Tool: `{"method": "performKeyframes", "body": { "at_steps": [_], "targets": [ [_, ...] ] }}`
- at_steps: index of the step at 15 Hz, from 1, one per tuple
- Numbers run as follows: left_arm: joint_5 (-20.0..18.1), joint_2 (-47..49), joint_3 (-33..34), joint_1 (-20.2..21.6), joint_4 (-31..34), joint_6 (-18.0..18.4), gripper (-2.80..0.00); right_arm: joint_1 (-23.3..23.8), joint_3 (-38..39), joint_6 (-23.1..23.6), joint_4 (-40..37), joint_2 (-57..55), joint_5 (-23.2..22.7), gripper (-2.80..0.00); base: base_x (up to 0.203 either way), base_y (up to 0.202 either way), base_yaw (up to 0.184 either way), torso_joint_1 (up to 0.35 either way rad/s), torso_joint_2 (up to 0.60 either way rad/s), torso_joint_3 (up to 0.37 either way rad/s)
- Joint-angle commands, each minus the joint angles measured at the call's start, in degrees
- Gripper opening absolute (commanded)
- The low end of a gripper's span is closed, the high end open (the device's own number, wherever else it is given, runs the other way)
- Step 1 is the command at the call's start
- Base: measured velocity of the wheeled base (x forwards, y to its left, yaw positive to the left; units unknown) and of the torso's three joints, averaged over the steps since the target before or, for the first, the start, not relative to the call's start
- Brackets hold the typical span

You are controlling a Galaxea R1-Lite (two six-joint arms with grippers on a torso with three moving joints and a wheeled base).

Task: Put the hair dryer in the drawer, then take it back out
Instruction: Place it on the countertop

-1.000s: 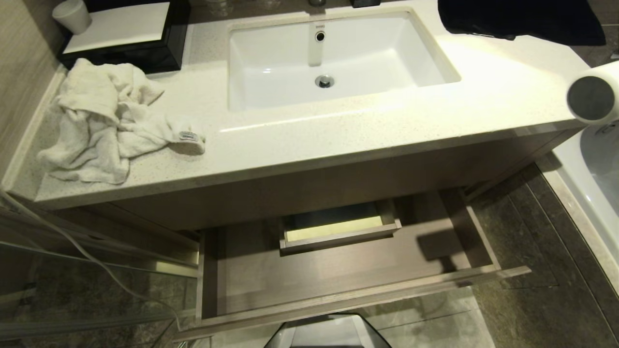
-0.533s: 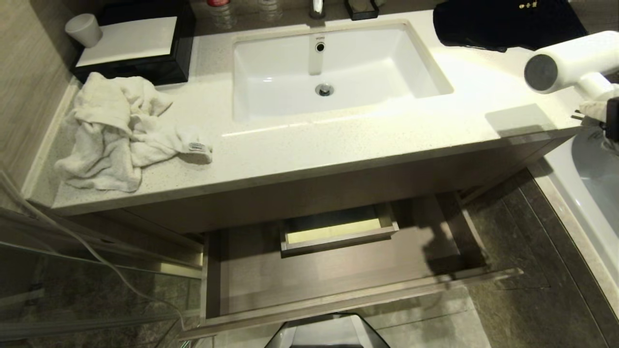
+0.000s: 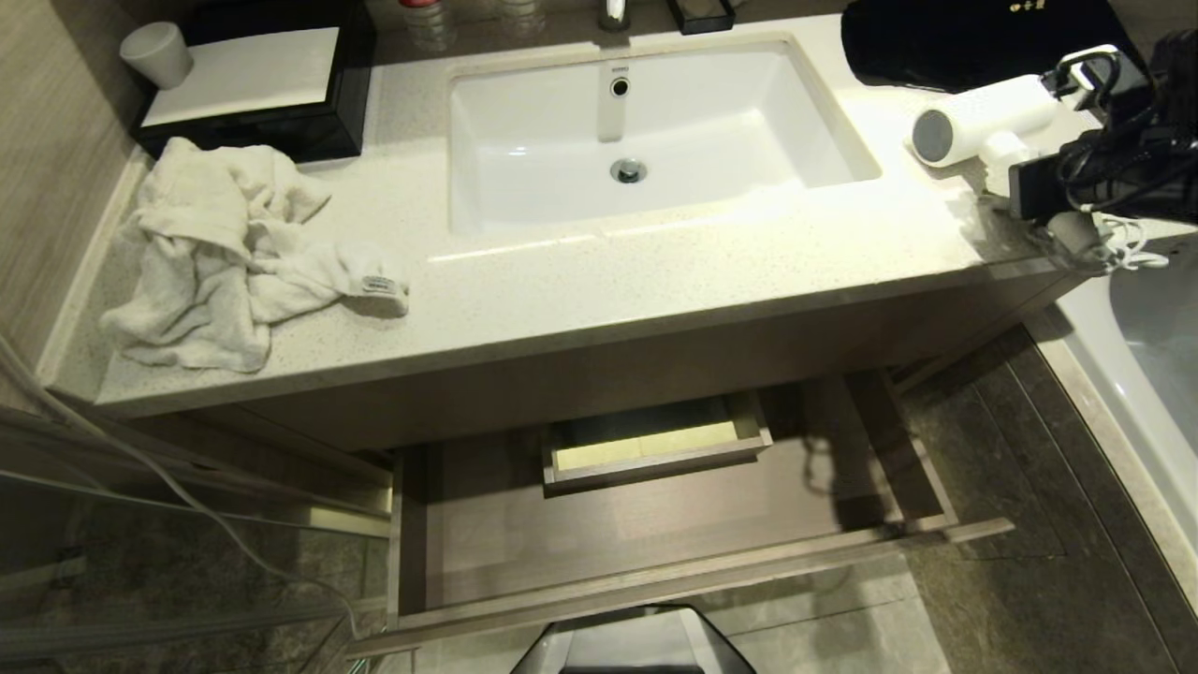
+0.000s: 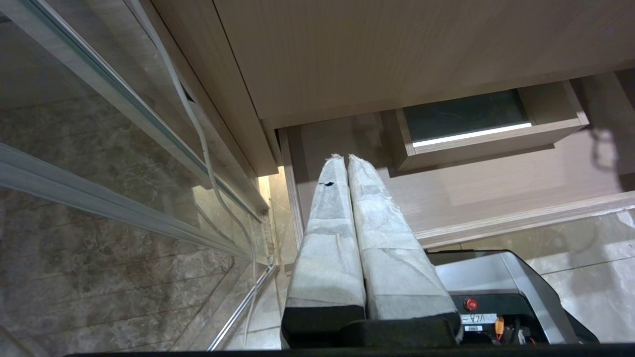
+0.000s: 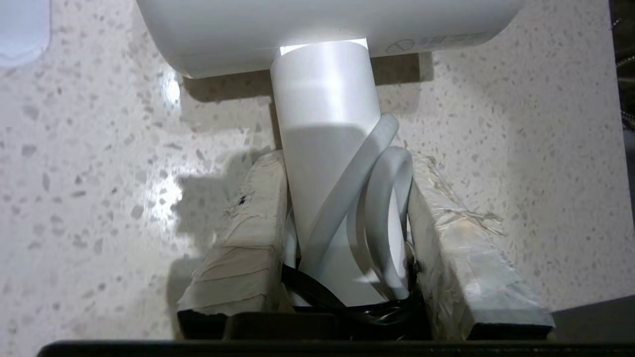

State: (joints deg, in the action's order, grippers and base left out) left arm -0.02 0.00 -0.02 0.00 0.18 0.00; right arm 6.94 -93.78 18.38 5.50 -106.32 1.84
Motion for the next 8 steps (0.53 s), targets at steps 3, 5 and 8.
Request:
{"method": "performKeyframes", "body": {
  "at_steps": [3, 5, 8],
  "targets": [
    [0.02, 0.00, -0.06, 0.00, 0.08, 0.00, -2.80, 0.18, -3.96, 0.34, 3.19, -8.99, -2.10, 0.00, 0.000, 0.000, 0.000, 0.000, 0.00, 0.000],
    [0.02, -0.09, -0.06, 0.00, -0.01, 0.00, -2.80, 0.12, -5.92, 0.51, 3.42, -9.17, -2.15, 0.00, 0.000, 0.000, 0.000, 0.000, 0.00, 0.000],
    [0.02, -0.09, 0.02, 0.00, -0.01, 0.00, -2.80, 0.06, -4.49, 0.69, 3.34, -6.10, -2.56, 0.00, 0.000, 0.000, 0.000, 0.000, 0.00, 0.000]
  ]
}}
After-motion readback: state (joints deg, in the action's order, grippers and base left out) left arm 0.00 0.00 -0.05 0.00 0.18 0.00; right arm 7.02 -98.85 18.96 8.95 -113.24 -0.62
